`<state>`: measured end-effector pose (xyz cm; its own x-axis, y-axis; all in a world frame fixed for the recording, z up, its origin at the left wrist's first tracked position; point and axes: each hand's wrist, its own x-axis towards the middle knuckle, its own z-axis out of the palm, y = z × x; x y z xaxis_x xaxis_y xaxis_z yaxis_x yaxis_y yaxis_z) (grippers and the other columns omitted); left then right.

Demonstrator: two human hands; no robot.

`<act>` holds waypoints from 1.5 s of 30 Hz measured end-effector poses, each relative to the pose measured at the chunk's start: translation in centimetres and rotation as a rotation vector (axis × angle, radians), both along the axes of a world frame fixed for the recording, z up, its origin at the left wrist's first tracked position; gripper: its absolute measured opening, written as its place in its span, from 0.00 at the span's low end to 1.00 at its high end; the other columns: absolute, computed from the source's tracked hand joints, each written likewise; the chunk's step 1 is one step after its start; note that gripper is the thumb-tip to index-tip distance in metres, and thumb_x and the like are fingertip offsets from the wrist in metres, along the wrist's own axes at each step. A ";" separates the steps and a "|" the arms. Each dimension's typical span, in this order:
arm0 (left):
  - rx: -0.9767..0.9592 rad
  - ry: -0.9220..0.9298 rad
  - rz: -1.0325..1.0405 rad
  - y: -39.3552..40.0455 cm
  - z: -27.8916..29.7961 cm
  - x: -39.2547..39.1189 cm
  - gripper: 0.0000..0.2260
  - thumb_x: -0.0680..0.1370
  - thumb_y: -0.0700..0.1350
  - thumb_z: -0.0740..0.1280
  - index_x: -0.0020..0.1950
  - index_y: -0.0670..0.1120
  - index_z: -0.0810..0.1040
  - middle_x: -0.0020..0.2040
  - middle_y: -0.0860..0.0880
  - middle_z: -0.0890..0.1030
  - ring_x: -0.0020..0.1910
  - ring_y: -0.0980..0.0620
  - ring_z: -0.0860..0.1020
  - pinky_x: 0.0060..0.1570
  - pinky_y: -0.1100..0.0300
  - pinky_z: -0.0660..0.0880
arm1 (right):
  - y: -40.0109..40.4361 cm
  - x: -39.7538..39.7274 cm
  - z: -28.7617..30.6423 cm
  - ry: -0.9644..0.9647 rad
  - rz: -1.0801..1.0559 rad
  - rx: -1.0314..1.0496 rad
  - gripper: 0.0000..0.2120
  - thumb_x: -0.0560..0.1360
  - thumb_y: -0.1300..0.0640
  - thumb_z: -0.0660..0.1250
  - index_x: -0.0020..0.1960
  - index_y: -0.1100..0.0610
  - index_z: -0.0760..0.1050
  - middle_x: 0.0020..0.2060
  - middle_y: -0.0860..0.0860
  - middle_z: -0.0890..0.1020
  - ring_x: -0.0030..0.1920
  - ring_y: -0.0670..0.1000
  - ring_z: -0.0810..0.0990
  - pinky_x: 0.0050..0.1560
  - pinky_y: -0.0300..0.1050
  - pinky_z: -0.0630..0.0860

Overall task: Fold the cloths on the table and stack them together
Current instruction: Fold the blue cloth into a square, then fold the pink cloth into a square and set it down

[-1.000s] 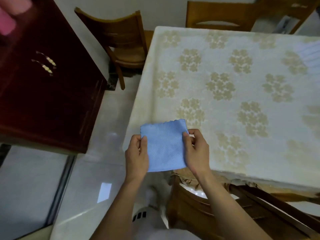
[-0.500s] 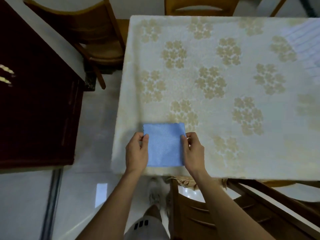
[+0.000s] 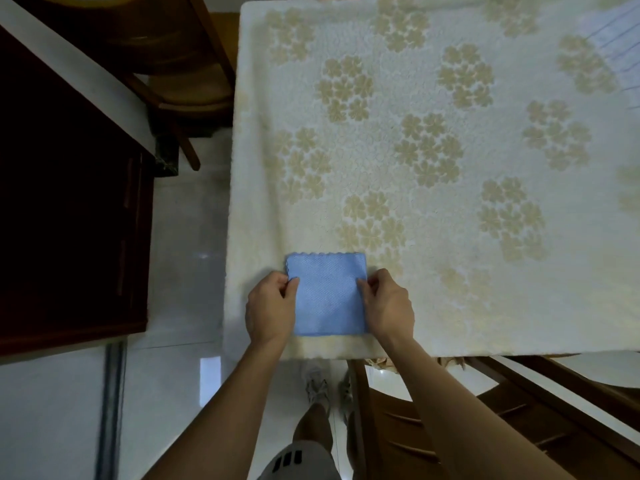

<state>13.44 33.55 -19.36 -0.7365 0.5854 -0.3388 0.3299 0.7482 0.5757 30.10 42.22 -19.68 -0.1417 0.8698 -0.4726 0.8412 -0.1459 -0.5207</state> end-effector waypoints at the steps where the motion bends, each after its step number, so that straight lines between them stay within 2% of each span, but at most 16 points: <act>1: -0.019 0.020 -0.013 0.0 0.0 0.0 0.10 0.80 0.51 0.67 0.42 0.47 0.77 0.37 0.53 0.80 0.35 0.53 0.76 0.30 0.62 0.64 | 0.0 -0.2 0.0 -0.021 -0.001 0.009 0.10 0.82 0.45 0.61 0.49 0.52 0.70 0.39 0.48 0.78 0.38 0.52 0.76 0.37 0.46 0.70; 6: -0.093 0.135 -0.046 0.1 -0.2 -0.1 0.13 0.78 0.54 0.68 0.39 0.48 0.74 0.36 0.53 0.76 0.33 0.52 0.73 0.31 0.60 0.63 | -0.2 -0.7 0.2 -0.136 -0.028 0.093 0.12 0.80 0.45 0.64 0.47 0.53 0.71 0.40 0.47 0.75 0.37 0.50 0.73 0.35 0.44 0.66; 10: -0.125 0.148 -0.046 0.0 -0.2 -0.4 0.16 0.77 0.57 0.69 0.36 0.49 0.71 0.33 0.52 0.75 0.31 0.51 0.72 0.32 0.60 0.64 | 0.0 -0.9 0.4 -0.128 -0.084 0.065 0.11 0.79 0.45 0.66 0.47 0.53 0.71 0.39 0.46 0.75 0.37 0.50 0.73 0.36 0.44 0.69; 14: -0.147 0.135 -0.060 0.1 0.5 -0.7 0.16 0.77 0.58 0.68 0.37 0.49 0.72 0.35 0.51 0.77 0.34 0.49 0.76 0.32 0.59 0.65 | 0.2 -1.1 1.1 -0.118 -0.070 0.046 0.11 0.80 0.46 0.65 0.48 0.54 0.73 0.37 0.46 0.74 0.36 0.50 0.73 0.36 0.44 0.70; 19: -0.121 0.158 -0.067 0.9 3.1 -1.9 0.15 0.79 0.58 0.63 0.46 0.47 0.75 0.46 0.49 0.80 0.43 0.45 0.78 0.39 0.56 0.69 | 1.3 -0.4 3.2 -0.058 -0.028 0.110 0.11 0.80 0.46 0.62 0.48 0.54 0.73 0.43 0.51 0.79 0.40 0.54 0.77 0.39 0.46 0.72; 23: -0.019 0.217 -0.161 2.2 6.3 -2.6 0.15 0.79 0.56 0.64 0.54 0.45 0.76 0.52 0.46 0.79 0.52 0.43 0.77 0.46 0.51 0.74 | 2.6 0.4 6.3 0.016 0.035 0.240 0.13 0.79 0.48 0.64 0.55 0.57 0.77 0.50 0.55 0.79 0.47 0.57 0.79 0.42 0.49 0.76; 25: 0.038 0.252 -0.223 3.0 8.1 -2.8 0.16 0.79 0.55 0.65 0.59 0.45 0.77 0.55 0.45 0.78 0.56 0.42 0.75 0.51 0.47 0.75 | 3.4 0.6 8.3 0.026 0.064 0.278 0.16 0.79 0.48 0.65 0.60 0.58 0.77 0.54 0.57 0.79 0.52 0.59 0.79 0.46 0.51 0.77; 29: 0.116 0.368 -0.367 4.1 12.1 -2.6 0.21 0.79 0.55 0.64 0.69 0.46 0.73 0.64 0.46 0.76 0.64 0.43 0.72 0.61 0.46 0.71 | 4.8 0.8 12.6 0.011 0.129 0.347 0.22 0.79 0.45 0.63 0.69 0.55 0.73 0.63 0.56 0.76 0.62 0.59 0.76 0.57 0.53 0.74; 33: 0.205 0.410 -0.511 4.5 15.7 -2.2 0.32 0.74 0.62 0.53 0.74 0.47 0.70 0.71 0.47 0.73 0.70 0.44 0.70 0.69 0.47 0.66 | 5.5 1.3 16.6 0.009 0.203 0.432 0.27 0.79 0.42 0.63 0.74 0.52 0.69 0.69 0.55 0.73 0.67 0.58 0.73 0.63 0.52 0.71; 37: 0.188 0.496 -0.613 4.5 18.3 -1.5 0.32 0.75 0.62 0.54 0.77 0.51 0.64 0.77 0.50 0.65 0.76 0.49 0.62 0.76 0.46 0.55 | 5.3 1.9 19.1 -0.029 0.274 0.550 0.32 0.78 0.37 0.60 0.76 0.53 0.67 0.72 0.57 0.71 0.72 0.57 0.68 0.72 0.54 0.64; 40: 0.199 0.572 -0.644 4.0 19.4 -1.2 0.32 0.75 0.62 0.53 0.79 0.54 0.60 0.80 0.52 0.60 0.79 0.51 0.57 0.77 0.47 0.49 | 4.7 2.4 20.5 -0.075 0.300 0.613 0.38 0.72 0.31 0.49 0.77 0.49 0.64 0.75 0.56 0.68 0.76 0.57 0.62 0.75 0.59 0.59; 45: 0.241 0.674 -0.686 3.4 20.8 -0.3 0.34 0.74 0.63 0.51 0.79 0.55 0.60 0.80 0.52 0.61 0.79 0.50 0.58 0.76 0.46 0.50 | 3.0 3.4 22.7 -0.112 0.310 0.689 0.39 0.73 0.30 0.46 0.79 0.46 0.58 0.79 0.52 0.62 0.79 0.56 0.56 0.78 0.59 0.52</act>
<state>13.17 36.94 1.41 -0.2072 0.9554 0.2106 0.9622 0.1602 0.2203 33.49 45.25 3.05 -0.4103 0.9017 0.1362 0.8440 0.4320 -0.3178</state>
